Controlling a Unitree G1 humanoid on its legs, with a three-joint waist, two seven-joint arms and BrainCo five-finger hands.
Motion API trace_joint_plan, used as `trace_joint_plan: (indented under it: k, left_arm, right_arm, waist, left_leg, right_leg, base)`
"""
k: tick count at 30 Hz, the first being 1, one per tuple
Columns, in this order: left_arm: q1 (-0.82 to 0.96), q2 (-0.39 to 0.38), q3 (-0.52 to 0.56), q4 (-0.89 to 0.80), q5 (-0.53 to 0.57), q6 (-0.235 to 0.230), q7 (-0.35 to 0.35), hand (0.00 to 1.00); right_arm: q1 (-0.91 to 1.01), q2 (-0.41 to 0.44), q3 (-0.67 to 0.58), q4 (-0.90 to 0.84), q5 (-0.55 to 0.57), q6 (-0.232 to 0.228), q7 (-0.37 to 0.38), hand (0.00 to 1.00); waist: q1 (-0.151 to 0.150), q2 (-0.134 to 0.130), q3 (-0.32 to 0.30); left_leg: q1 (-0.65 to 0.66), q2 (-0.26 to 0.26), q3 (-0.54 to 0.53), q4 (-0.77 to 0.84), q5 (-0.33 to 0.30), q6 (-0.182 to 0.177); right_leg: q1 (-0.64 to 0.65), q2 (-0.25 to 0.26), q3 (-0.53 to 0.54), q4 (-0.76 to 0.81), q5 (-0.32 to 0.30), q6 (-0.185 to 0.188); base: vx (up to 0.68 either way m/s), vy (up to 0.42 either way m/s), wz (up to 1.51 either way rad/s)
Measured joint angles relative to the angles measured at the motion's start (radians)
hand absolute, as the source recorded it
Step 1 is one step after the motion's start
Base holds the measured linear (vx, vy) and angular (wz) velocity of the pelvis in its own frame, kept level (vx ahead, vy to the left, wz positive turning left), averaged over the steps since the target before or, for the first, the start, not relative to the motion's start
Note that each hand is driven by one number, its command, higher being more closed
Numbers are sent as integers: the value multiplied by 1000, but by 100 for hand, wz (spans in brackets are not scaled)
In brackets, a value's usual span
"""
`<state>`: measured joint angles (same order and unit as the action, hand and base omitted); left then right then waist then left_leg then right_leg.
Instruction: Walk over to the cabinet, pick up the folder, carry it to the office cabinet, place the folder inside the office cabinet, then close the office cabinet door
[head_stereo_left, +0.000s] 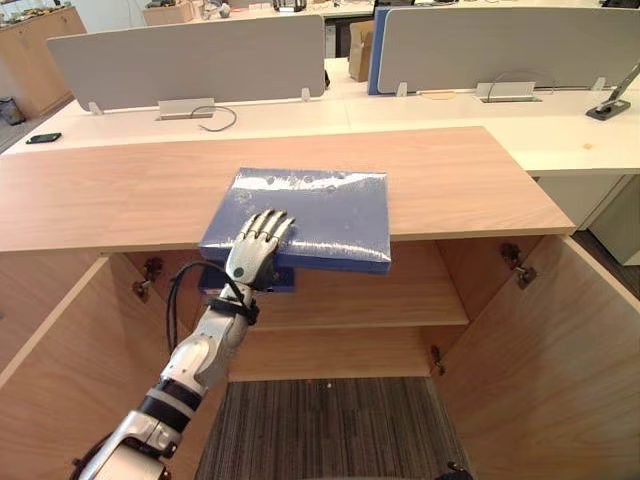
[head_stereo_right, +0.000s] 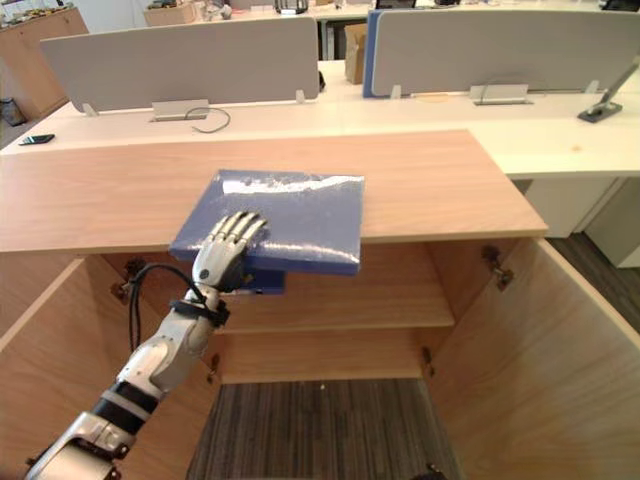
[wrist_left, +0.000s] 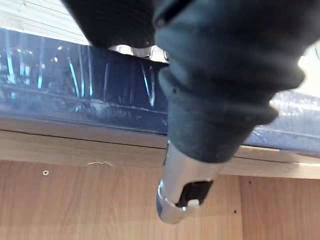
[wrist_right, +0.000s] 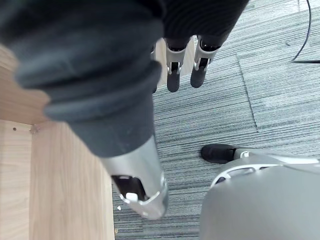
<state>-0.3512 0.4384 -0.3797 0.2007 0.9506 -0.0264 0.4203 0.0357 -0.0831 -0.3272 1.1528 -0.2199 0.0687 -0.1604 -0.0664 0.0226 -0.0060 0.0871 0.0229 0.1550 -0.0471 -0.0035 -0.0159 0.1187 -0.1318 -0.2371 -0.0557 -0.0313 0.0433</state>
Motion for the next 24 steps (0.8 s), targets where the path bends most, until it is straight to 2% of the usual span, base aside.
trace_joint_plan:
  k: [11,17,19,21,22,24]
  left_arm:
    - [-143,-1,-8,156,59,22,33,100]
    - [-144,-16,-10,176,60,33,62,100]
    - [-127,-47,-5,126,50,59,62,100]
    - [-72,-64,-4,24,14,64,59,100]
    - [-24,-76,-3,-62,-23,55,59,100]
    - [68,-110,6,-222,-151,0,59,100]
  right_arm:
    - [-5,-22,-4,0,0,0,0,0]
    - [-5,-23,-5,0,0,0,0,0]
    - [-3,-22,-5,0,1,0,0,0]
    - [-3,-22,-5,0,4,0,-2,0]
    - [-2,-22,-5,0,7,1,-4,0]
    - [0,-22,-5,1,43,12,-7,0]
  waist:
    - [-30,1,1]
    - [-35,1,3]
    - [-35,1,8]
    - [-33,5,13]
    - [-33,8,18]
    - [-28,7,21]
  left_leg:
    - [1,0,2,0,0,0]
    - [3,-1,6,0,0,0]
    - [3,-2,6,0,0,0]
    - [3,-2,6,-3,0,0]
    - [3,-2,6,-5,0,0]
    - [2,-1,4,-6,0,0]
  right_leg:
    - [5,2,2,-14,8,-9]
    - [10,2,8,-28,20,-9]
    - [10,2,8,-28,20,-9]
    - [8,2,8,-27,20,-9]
    - [7,2,9,-27,20,-9]
    - [5,3,9,-27,20,-9]
  base:
    - [0,0,0]
    - [-43,9,-3]
    - [-35,9,0]
    - [0,0,0]
    - [0,0,0]
    - [0,0,0]
